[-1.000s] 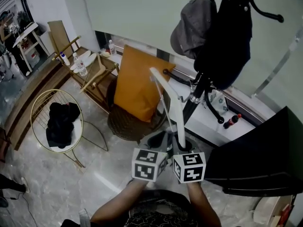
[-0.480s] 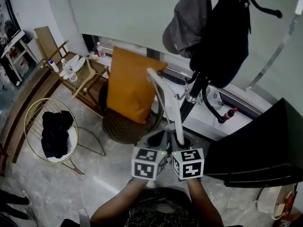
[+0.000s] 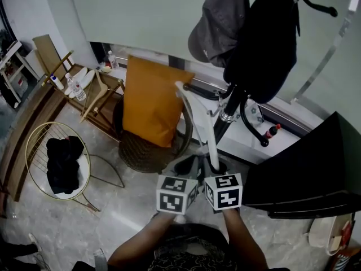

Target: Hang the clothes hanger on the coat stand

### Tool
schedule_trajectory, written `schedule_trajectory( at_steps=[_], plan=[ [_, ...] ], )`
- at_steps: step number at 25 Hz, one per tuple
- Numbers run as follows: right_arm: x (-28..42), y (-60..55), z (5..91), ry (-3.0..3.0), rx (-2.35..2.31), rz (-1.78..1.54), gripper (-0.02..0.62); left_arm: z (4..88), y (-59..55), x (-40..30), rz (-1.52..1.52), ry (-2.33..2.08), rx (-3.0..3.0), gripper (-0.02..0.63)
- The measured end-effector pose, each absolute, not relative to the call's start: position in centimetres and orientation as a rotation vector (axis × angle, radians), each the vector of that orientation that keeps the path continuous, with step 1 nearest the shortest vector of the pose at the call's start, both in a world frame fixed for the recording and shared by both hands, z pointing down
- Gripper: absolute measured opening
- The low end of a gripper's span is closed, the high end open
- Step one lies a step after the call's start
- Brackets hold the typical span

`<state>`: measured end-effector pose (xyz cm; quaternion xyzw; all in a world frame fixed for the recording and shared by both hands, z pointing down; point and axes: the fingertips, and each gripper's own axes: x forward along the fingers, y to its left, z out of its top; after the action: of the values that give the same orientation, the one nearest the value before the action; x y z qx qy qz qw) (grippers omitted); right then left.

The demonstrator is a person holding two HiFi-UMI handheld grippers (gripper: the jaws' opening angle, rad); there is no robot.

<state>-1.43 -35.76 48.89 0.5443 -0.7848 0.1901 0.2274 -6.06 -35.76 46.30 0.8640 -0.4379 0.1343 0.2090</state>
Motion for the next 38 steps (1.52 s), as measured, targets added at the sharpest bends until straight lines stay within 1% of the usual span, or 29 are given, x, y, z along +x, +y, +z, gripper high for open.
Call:
schedule_trajectory(
  at_steps=[38],
  plan=[
    [-1.8,-37.7,53.6,-2.099,1.464,0.589,0.023,49.5,-36.7,-7.5,0.466,-1.241,2.37,0.006]
  ],
)
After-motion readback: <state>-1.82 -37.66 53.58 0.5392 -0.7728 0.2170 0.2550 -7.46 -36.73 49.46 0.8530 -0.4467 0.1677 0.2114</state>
